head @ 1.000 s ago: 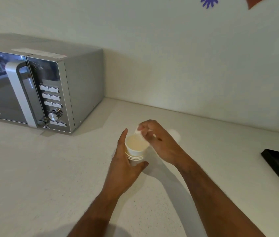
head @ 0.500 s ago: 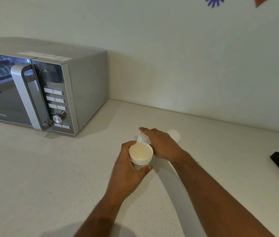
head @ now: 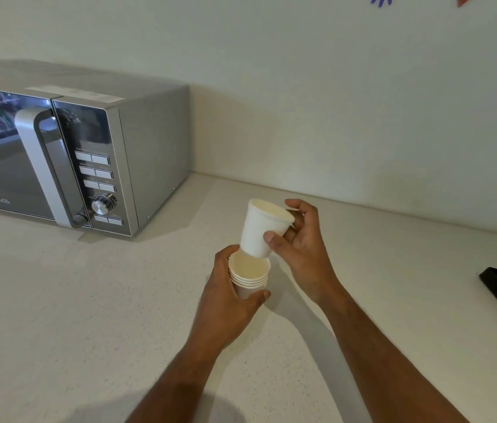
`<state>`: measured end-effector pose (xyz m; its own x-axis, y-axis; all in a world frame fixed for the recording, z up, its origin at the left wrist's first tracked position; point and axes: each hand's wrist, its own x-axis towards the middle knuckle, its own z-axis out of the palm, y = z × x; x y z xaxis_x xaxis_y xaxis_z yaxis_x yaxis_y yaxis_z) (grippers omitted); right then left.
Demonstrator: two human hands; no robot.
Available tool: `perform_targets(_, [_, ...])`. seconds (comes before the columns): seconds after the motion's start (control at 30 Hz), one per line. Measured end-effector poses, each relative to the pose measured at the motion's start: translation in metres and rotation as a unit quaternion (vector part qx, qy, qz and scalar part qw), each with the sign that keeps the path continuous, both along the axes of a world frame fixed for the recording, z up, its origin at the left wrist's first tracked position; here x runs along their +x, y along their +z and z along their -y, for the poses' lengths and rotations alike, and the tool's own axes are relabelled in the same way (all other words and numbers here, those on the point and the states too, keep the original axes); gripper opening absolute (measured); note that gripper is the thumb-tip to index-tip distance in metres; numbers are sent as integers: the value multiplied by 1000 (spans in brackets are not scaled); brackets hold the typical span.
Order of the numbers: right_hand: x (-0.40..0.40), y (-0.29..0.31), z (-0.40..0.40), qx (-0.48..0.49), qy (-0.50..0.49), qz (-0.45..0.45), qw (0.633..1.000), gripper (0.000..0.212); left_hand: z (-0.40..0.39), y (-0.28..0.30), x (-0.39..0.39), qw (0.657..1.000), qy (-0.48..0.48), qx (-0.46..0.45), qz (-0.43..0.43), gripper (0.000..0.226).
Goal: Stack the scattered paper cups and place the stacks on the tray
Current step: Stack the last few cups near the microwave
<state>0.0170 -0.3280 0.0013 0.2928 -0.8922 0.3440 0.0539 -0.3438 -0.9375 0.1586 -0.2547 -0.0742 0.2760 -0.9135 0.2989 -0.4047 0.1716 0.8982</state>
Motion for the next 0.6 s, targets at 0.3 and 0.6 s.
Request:
perform_targets(0.3, [-9,-17,-15,-39,37,-233,971,63,-1,3,-5,999,23,-39,0,100])
perform_targets(0.6, [-26,-21,-1,-54,-42,-193,979,66,-2,1,0,999,-6,-34,-8,110])
